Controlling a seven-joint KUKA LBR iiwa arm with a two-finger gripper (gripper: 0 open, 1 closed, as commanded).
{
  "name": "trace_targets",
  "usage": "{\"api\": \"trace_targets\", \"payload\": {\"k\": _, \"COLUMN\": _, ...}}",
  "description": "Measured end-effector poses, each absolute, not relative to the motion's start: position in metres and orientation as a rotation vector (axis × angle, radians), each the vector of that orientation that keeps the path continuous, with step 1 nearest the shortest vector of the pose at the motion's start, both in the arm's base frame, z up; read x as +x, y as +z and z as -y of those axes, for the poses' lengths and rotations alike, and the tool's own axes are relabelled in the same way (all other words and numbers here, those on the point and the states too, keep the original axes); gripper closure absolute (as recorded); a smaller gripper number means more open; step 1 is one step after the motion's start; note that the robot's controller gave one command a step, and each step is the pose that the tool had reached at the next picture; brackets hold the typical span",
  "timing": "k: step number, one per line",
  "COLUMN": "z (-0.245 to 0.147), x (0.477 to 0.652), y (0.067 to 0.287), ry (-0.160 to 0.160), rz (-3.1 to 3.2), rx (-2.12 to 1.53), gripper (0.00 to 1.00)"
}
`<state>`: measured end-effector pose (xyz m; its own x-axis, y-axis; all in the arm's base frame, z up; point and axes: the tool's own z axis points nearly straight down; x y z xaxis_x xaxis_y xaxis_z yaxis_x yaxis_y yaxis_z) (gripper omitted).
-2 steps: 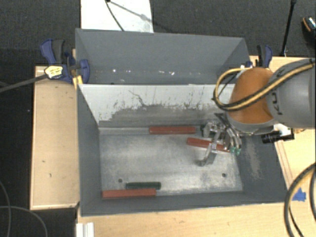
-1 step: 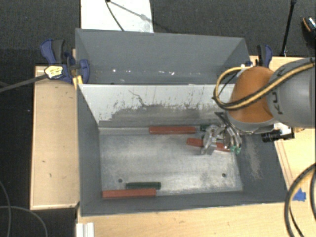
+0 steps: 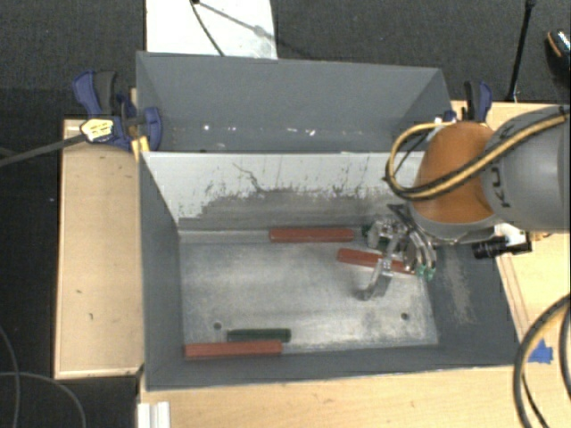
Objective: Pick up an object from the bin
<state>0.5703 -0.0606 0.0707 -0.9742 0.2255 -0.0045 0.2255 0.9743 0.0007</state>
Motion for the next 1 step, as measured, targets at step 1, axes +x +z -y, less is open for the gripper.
{"api": "trace_targets", "payload": {"k": 1, "z": 0.0607, "x": 0.5713, "y": 0.0721, "ry": 0.0, "rz": -3.114, "rx": 0.356, "gripper": 1.0}}
